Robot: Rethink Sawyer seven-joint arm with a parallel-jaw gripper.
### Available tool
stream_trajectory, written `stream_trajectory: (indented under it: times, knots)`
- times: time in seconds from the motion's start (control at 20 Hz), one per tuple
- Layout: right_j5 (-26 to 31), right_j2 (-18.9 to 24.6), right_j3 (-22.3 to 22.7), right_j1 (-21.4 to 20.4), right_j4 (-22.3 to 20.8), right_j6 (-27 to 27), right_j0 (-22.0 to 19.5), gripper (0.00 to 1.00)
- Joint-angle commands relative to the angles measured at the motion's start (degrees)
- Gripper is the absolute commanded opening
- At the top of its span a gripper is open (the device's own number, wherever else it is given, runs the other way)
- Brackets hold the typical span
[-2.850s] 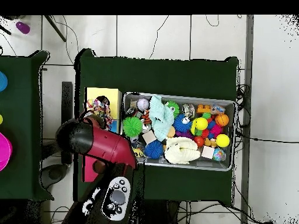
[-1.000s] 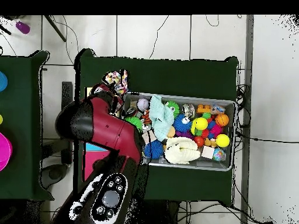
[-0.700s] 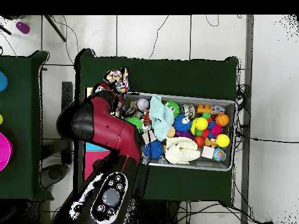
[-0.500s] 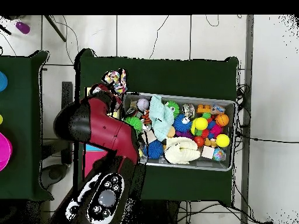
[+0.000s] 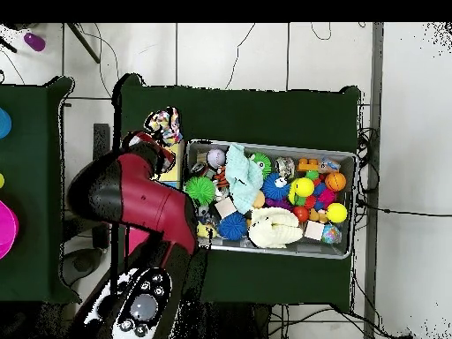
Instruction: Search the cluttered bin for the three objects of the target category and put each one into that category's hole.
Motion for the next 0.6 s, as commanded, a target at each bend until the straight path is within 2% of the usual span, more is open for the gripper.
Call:
stream_trajectory:
  times: [0.05, 0.25, 0.6]
  knots:
    - [7.2, 1.8, 0.4, 2.8, 1.5, 13.4, -0.6, 0.0]
    - [9.0, 3.6, 1.7, 2.0, 1.9, 13.7, -0.8, 0.0]
    - [16.3, 7.6, 4.8, 0.9, 2.8, 14.3, -2.9, 0.0]
